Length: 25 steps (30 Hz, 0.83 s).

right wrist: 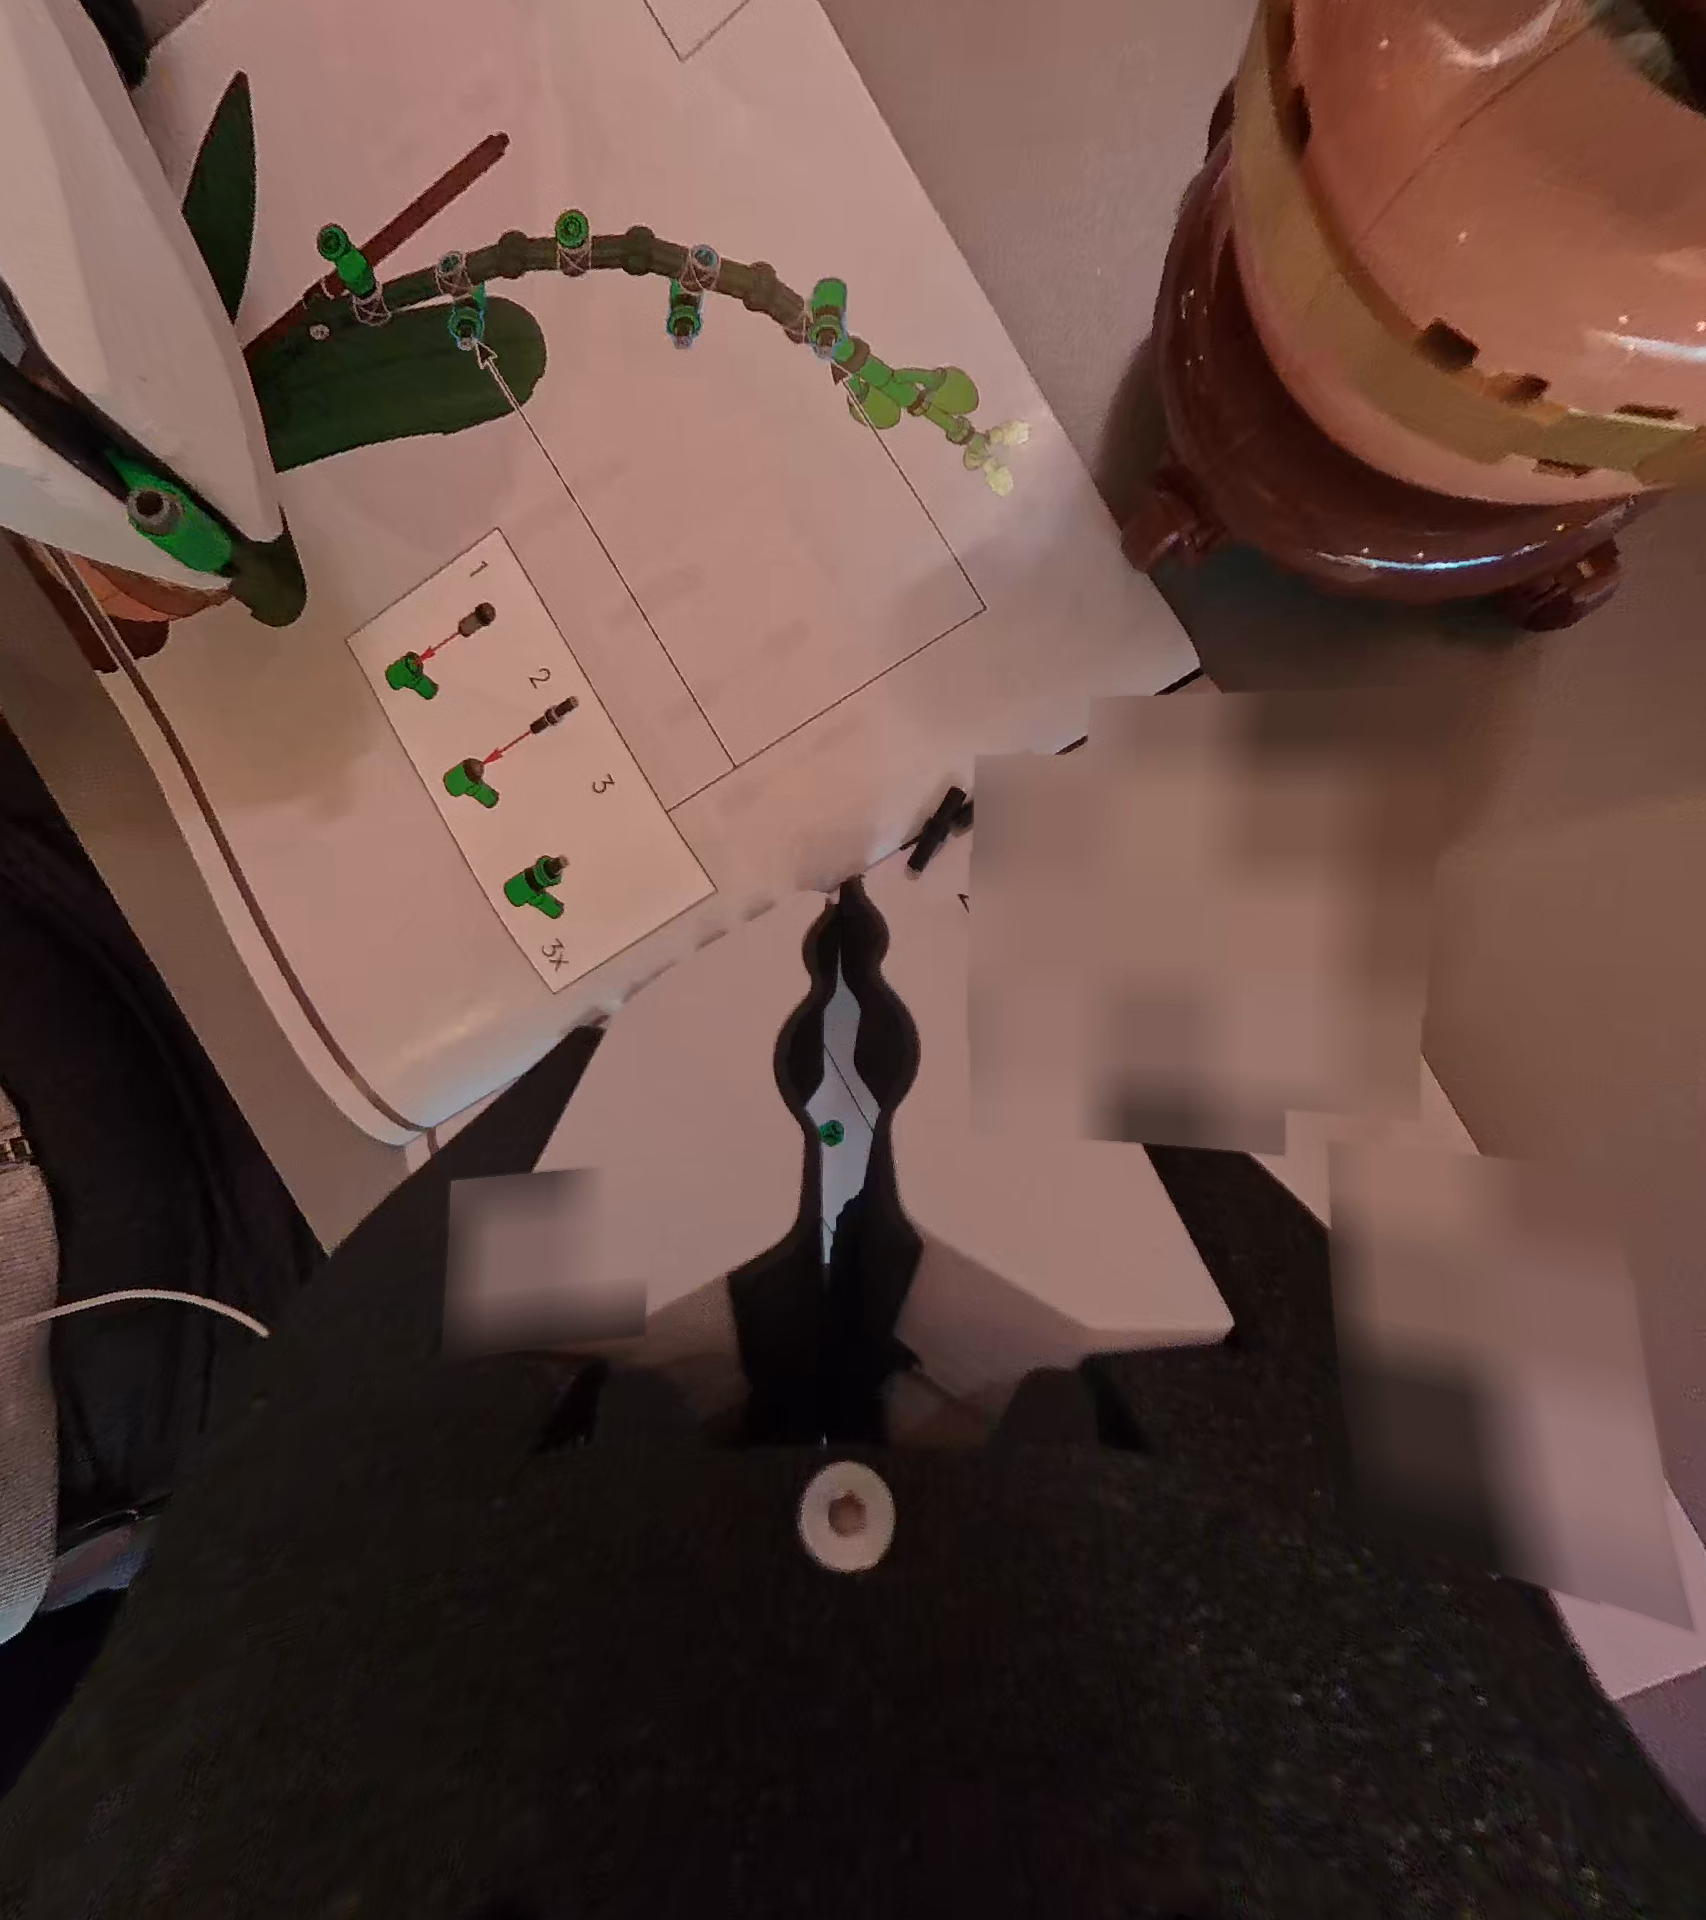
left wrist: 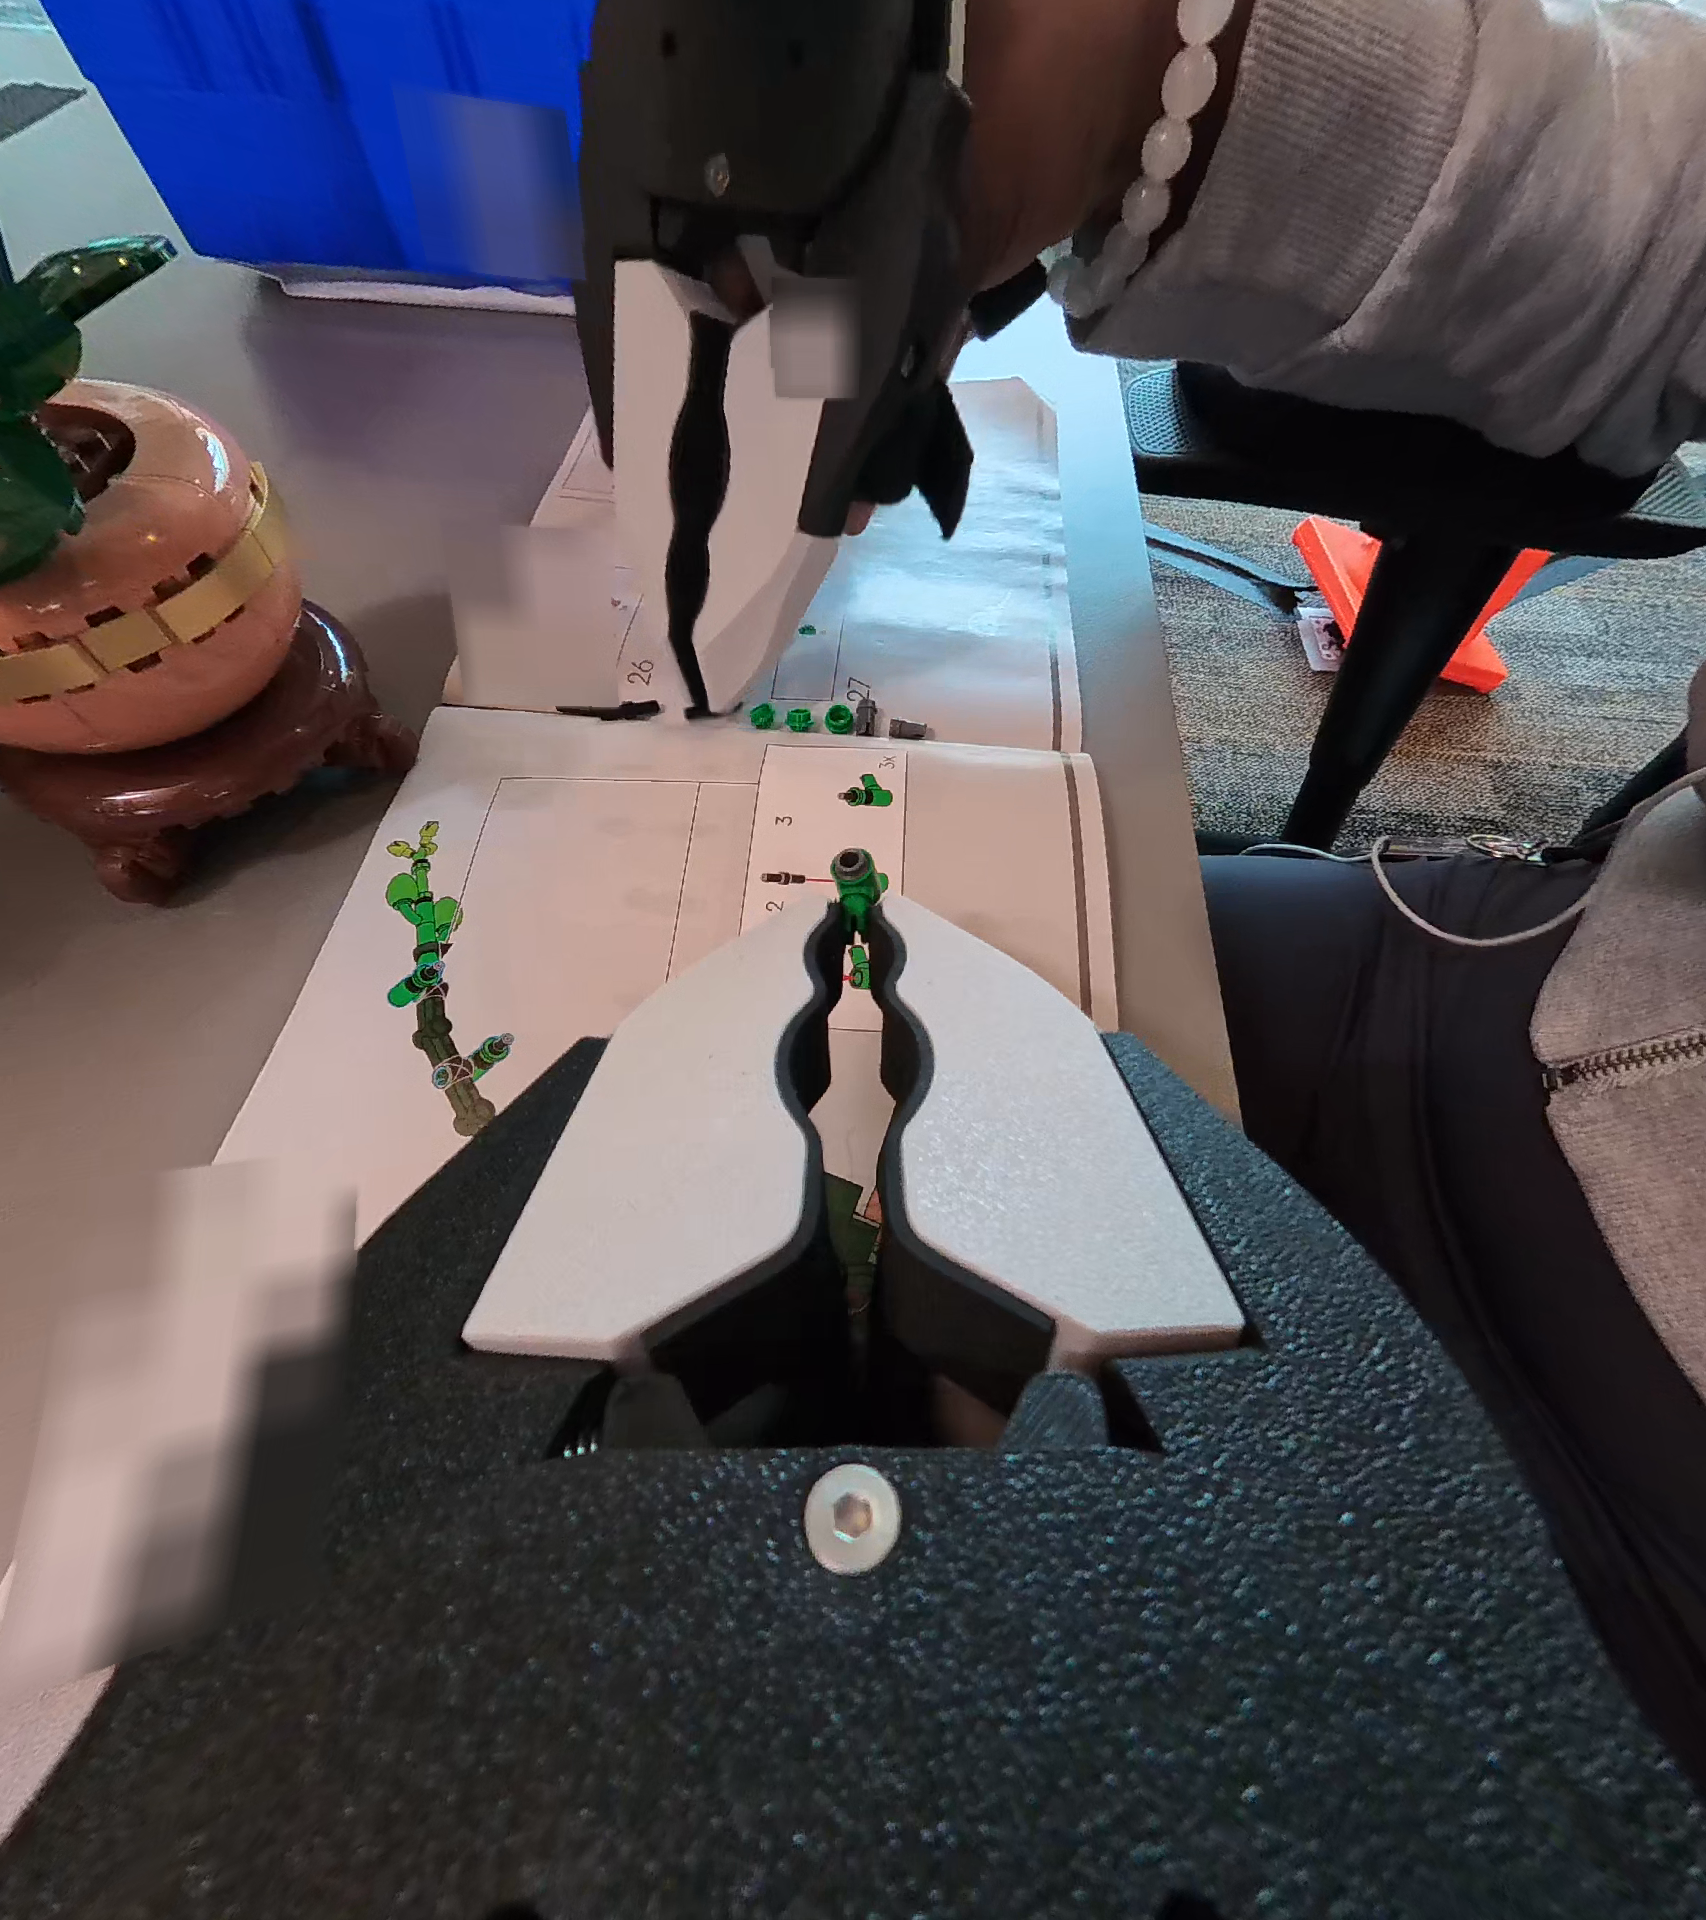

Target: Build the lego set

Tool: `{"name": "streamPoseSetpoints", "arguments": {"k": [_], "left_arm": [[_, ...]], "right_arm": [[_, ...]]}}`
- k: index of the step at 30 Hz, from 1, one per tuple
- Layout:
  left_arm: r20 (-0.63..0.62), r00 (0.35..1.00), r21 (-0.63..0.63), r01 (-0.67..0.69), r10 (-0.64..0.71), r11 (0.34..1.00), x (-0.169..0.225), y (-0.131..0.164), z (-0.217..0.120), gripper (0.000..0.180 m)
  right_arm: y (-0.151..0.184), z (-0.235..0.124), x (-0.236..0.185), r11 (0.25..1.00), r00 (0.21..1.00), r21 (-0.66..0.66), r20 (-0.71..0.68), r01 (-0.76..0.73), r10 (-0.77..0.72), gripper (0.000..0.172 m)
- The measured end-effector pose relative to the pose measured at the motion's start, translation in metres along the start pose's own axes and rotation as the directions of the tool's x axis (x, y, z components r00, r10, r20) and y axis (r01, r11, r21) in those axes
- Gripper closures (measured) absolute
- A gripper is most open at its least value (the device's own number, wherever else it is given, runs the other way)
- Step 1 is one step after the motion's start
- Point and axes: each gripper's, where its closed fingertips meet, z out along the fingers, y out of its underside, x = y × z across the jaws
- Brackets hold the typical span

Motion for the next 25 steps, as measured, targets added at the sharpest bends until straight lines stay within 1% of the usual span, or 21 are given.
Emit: {"name": "streamPoseSetpoints", "arguments": {"k": [4,8,10,12,14,17,18,19,20,21,22,23,24,25], "left_arm": [[-0.001,1.0,-0.002,0.004,-0.004,1.0,0.0,0.0,0.0,0.177],[0.0,1.0,-0.003,0.006,-0.006,1.0,-0.001,0.0,0.001,0.177],[0.0,1.0,0.001,0.004,-0.004,1.0,-0.001,0.0,0.001,0.177],[0.0,1.0,0.004,0.001,-0.001,1.0,-0.001,0.0,0.0,0.177],[-0.001,1.0,0.005,-0.002,0.002,1.0,0.0,-0.001,0.0,0.177],[0.0,1.0,0.002,-0.004,0.004,1.0,0.001,0.0,-0.001,0.177],[0.001,1.0,0.004,-0.005,0.005,1.0,0.0,0.0,-0.001,0.177],[0.003,1.0,0.009,-0.004,0.004,1.0,0.0,-0.001,-0.001,0.177],[0.006,1.0,0.017,0.001,-0.001,1.0,0.0,-0.002,-0.002,0.177],[0.011,1.0,0.029,0.011,-0.011,1.0,-0.002,-0.003,-0.003,0.177],[0.018,0.999,0.047,0.026,-0.027,0.999,-0.004,-0.005,-0.004,0.177],[0.027,0.999,0.076,0.042,-0.044,0.996,-0.006,-0.008,-0.006,0.177],[0.031,0.998,0.117,0.057,-0.061,0.991,-0.009,-0.013,-0.009,0.177],[0.034,0.996,0.159,0.076,-0.083,0.984,-0.011,-0.018,-0.011,0.177]], "right_arm": [[0.002,0.0,0.004,1.0,1.0,0.001,0.023,-0.005,0.005,0.168],[0.005,-0.001,0.002,0.997,1.0,-0.071,0.003,0.007,-0.007,0.162],[0.006,0.001,0.004,0.994,0.999,-0.109,-0.044,0.019,-0.024,0.16],[0.006,0.001,0.004,0.989,0.997,-0.147,-0.069,0.026,-0.037,0.163],[0.005,0.002,0.002,0.981,0.994,-0.18,-0.08,0.065,-0.08,0.167],[0.003,0.003,0.002,0.977,0.988,-0.184,-0.091,0.106,-0.124,0.169],[0.002,0.002,0.005,0.98,0.986,-0.159,-0.094,0.119,-0.135,0.169],[-0.002,0.001,0.007,0.987,0.988,-0.1,-0.083,0.123,-0.132,0.169],[-0.01,-0.003,0.002,0.994,0.994,-0.001,-0.02,0.109,-0.109,0.169],[-0.023,-0.011,-0.005,0.988,0.995,0.143,0.069,0.055,-0.066,0.169],[-0.039,-0.023,-0.012,0.952,0.983,0.303,0.181,-0.034,-0.023,0.169],[-0.056,-0.039,-0.021,0.881,0.949,0.45,0.316,-0.146,-0.004,0.169],[-0.071,-0.056,-0.028,0.783,0.895,0.559,0.446,-0.274,-0.006,0.169],[-0.081,-0.069,-0.033,0.687,0.833,0.613,0.553,-0.389,-0.021,0.17]]}}
